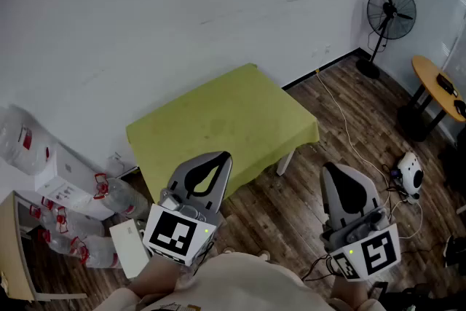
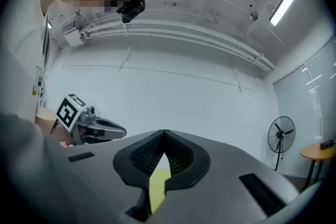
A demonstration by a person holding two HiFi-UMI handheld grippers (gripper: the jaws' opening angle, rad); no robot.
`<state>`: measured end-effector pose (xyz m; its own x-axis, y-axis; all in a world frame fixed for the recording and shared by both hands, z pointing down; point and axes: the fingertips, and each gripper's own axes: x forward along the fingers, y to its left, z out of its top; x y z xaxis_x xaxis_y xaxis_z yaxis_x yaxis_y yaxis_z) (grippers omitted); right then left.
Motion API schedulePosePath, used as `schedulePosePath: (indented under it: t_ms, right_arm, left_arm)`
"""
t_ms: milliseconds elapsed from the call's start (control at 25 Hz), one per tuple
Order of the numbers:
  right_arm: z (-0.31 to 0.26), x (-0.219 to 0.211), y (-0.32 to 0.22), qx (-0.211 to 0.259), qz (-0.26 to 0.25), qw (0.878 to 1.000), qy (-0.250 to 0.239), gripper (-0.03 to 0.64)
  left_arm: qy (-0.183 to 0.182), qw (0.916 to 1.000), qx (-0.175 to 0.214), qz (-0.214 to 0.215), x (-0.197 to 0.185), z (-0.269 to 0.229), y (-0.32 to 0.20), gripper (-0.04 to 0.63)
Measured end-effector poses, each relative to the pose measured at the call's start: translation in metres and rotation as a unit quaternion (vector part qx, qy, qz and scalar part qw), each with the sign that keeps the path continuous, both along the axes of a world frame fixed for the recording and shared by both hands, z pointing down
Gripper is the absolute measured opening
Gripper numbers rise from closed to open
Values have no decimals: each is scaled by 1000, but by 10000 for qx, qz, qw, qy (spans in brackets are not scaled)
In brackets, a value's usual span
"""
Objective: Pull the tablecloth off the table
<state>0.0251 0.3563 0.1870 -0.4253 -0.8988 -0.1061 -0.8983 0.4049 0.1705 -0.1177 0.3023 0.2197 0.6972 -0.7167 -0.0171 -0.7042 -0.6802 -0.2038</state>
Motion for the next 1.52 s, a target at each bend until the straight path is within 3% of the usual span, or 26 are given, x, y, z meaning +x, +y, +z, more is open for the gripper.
schedulePosePath:
  t_ms: [240, 480, 560, 600, 640, 680, 840, 1040, 1520]
  right_arm:
    - [-2, 15, 6, 111, 69, 9999, 103, 28]
    - [8, 46, 9, 16, 208, 9997, -149, 28]
    - [9, 60, 9, 66, 442, 9980, -444, 29]
    - [7, 67, 8, 137, 565, 9964, -618, 139]
    - [4, 72, 8, 212, 651, 9949, -738, 370]
    - [2, 76, 8, 276, 704, 9939, -796, 385]
    - [4, 83, 1, 292, 726, 9944, -709, 383]
    - [17, 71, -32, 107, 630, 9966, -521, 383]
    - [40, 88, -166, -167, 555, 9976, -385, 383]
  left_arm:
    - [51, 10000, -58, -25, 15, 4, 6, 21]
    - [67, 9999, -2, -132, 27, 12, 8, 21]
    - [454, 9984, 78, -338, 19, 9, 5, 22]
    - [793, 9956, 135, -482, 13, 3, 4, 34]
    - [1037, 9927, 189, -579, 8, -2, 2, 230]
    - [1096, 9918, 224, -624, 7, -4, 1, 326]
    - [788, 9936, 290, -753, 8, 0, -6, 327]
    - [814, 9931, 208, -819, 0, 10, -34, 325]
    - [649, 9939, -33, -893, 16, 40, -167, 325]
